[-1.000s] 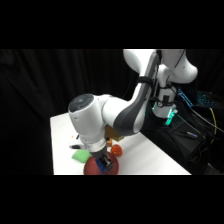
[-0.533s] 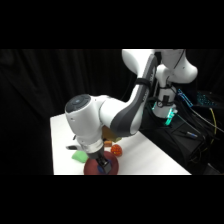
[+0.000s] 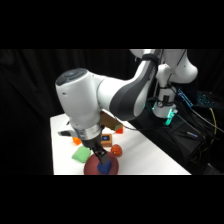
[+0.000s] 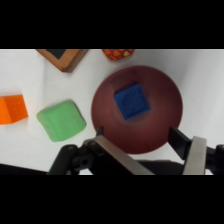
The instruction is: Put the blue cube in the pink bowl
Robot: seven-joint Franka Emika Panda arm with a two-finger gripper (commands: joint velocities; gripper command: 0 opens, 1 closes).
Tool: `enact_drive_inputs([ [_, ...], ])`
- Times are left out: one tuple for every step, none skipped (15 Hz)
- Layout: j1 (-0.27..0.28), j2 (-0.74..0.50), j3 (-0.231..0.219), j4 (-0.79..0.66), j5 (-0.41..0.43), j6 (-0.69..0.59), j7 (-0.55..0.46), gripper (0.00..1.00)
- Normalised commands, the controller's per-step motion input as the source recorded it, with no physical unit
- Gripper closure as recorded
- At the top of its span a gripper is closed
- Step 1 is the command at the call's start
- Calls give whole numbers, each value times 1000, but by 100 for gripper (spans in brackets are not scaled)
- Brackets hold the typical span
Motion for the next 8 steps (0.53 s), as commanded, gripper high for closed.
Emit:
enact_drive_inputs([
  [6, -305, -17, 36, -50, -436, 81, 0],
  [1, -286, -15, 69, -54, -428, 82, 0],
  [1, -249, -14, 110, -66, -424, 86, 0],
  [7, -225, 4, 154, -51, -413, 101, 0],
  [2, -189, 9, 178, -56, -388, 86, 0],
  [-16, -152, 9, 183, -49, -342, 71, 0],
  [-25, -115, 13, 194, -47, -315, 50, 0],
  [-31, -84, 3, 187, -69, -267, 44, 0],
])
